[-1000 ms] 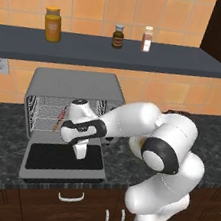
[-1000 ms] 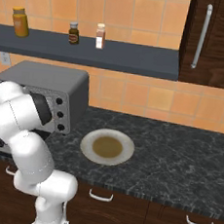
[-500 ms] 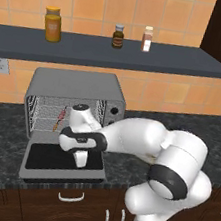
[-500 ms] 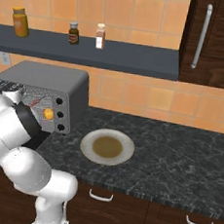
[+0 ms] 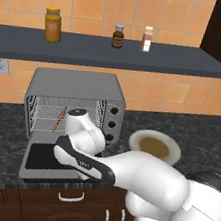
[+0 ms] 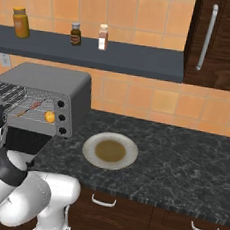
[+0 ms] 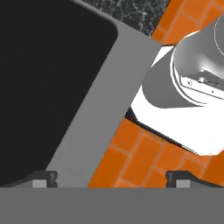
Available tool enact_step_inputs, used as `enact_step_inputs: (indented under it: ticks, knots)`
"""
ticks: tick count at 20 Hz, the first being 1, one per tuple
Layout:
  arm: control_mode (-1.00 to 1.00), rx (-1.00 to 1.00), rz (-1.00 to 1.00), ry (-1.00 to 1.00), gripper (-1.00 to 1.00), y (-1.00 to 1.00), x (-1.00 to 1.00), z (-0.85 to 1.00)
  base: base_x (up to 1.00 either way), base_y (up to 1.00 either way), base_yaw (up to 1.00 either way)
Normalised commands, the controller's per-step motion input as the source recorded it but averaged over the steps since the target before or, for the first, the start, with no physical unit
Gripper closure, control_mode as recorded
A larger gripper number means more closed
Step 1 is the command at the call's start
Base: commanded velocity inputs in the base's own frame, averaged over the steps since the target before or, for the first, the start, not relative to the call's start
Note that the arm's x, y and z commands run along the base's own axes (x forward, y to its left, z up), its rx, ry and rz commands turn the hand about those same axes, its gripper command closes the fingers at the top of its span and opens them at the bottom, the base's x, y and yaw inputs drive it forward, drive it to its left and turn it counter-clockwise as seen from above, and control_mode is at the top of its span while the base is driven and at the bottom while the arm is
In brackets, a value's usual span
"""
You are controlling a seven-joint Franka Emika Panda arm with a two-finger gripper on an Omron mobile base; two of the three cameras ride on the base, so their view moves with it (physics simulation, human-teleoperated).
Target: Pick up the kebab skewer and baguette bread, and place them inside the toaster oven. Close the toaster oven door and start by setting the timer.
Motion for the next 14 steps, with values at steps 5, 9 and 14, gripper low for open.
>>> enact_step_inputs:
  ticks: [5,9,14]
  knots:
    - [-1.0,-0.01,0.54,0.0,-1.0,-0.1,-0.97,0.0,0.0,0.0,0.0]
    - [-1.0,0.0,0.63,0.01,-1.0,-0.06,-0.25,-0.05,0.0,0.0,0.0]
    - [-1.0,0.0,0.49,0.0,-1.0,-0.03,0.19,-0.12,0.0,0.0,0.0]
